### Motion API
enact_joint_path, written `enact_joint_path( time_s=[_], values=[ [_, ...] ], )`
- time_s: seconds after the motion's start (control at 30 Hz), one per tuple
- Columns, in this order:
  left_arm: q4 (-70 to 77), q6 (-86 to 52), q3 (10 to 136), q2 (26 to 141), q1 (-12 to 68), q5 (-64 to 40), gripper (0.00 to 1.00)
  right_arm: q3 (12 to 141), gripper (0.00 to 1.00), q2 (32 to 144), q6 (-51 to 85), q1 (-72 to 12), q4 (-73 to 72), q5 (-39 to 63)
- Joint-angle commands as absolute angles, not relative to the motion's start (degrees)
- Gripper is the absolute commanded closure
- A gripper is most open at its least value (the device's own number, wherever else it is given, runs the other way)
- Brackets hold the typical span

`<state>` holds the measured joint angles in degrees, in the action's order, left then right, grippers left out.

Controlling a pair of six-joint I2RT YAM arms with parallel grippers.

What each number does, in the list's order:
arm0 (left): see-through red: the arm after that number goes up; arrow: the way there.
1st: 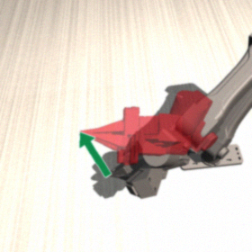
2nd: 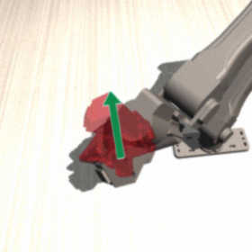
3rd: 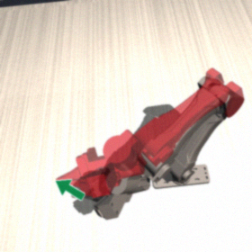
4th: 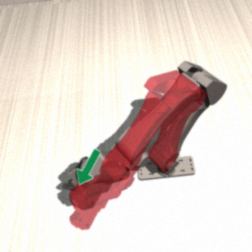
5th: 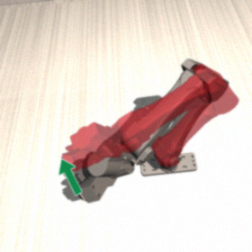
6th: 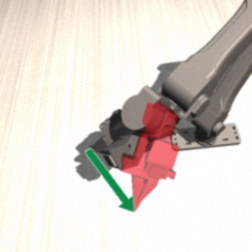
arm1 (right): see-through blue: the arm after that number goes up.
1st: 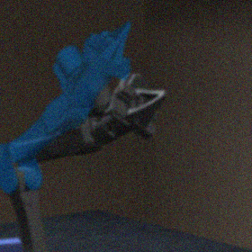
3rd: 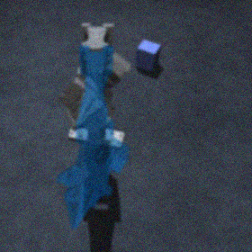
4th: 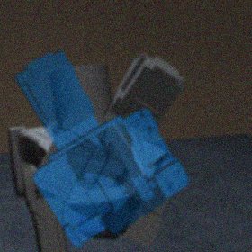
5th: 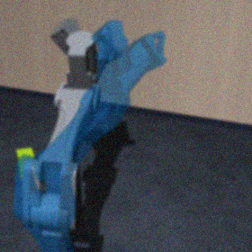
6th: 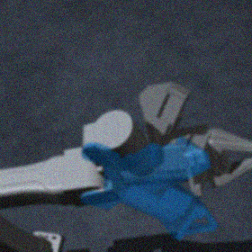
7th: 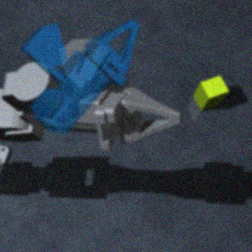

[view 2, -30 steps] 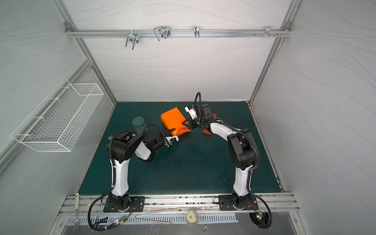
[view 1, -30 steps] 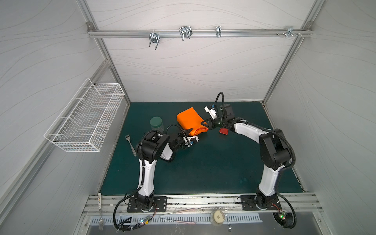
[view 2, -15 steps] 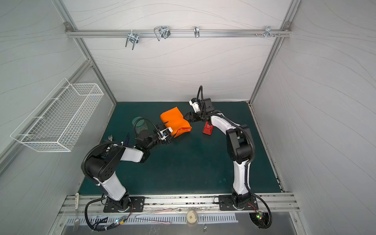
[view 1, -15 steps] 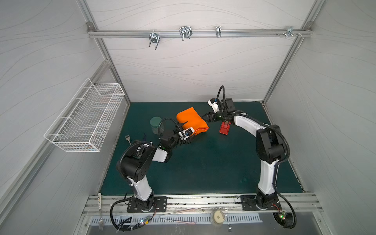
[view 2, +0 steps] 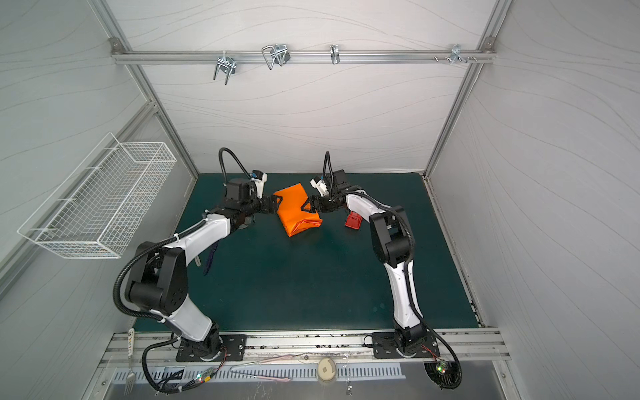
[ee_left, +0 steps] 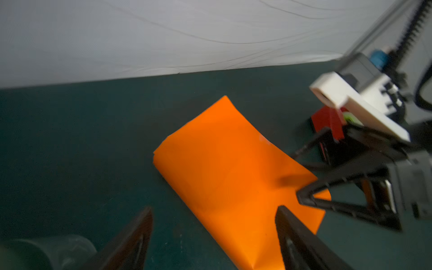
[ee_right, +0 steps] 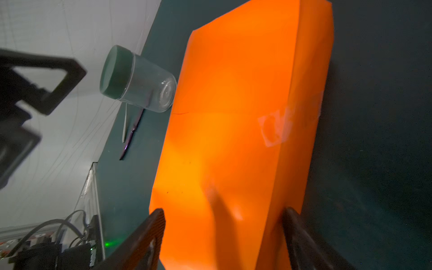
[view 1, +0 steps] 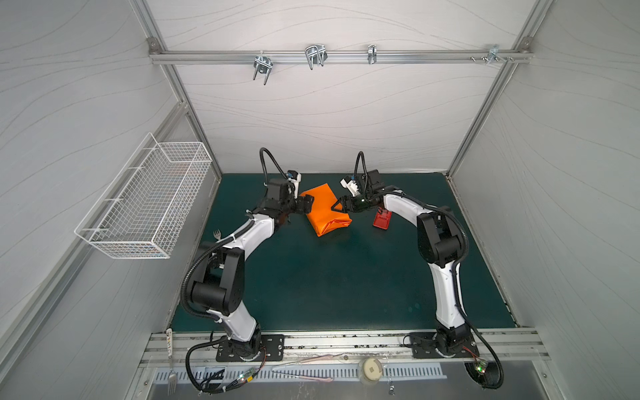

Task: Wrap a gift box in wrapping paper
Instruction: Move the gift box to the center of the table.

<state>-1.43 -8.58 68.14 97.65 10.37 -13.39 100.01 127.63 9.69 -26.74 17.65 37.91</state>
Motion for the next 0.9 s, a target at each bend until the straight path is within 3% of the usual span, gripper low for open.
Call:
enact_joint_path(
  time_s=[0.0, 0.2, 0.27, 0.4, 0.5, 0.67, 0.87],
  values=[
    [-18.31, -22.79, 73.44, 103.96, 8.46, -18.54, 0.16, 98.23, 0.20, 125.67, 10.71, -28.00, 19.15, 41.42],
    [-19.18, -25.53, 77.14, 109.23, 8.29, -23.49, 0.17, 93.21, 0.23, 122.73, 11.15, -30.90, 17.67, 45.28],
    [-19.46, -25.58, 78.25, 110.48, 8.28, -24.75, 0.17, 90.17, 0.23, 120.74, 12.73, -30.83, 14.97, 42.02],
    [-20.00, -25.92, 80.51, 113.69, 8.47, -28.68, 0.21, 90.13, 0.16, 120.75, 19.05, -27.74, 13.22, 32.73],
    [-21.29, -25.48, 81.13, 114.99, 9.37, -31.43, 0.27, 93.63, 0.10, 123.87, 18.75, -27.31, 15.54, 35.01],
    [-22.82, -23.19, 79.80, 113.37, 11.63, -32.52, 0.30, 91.85, 0.17, 124.16, 17.59, -28.12, 15.10, 40.04],
    [-25.24, -22.33, 73.74, 109.10, 14.29, -34.77, 0.31, 79.70, 0.20, 114.84, 16.37, -28.38, 11.89, 42.67]
  ],
)
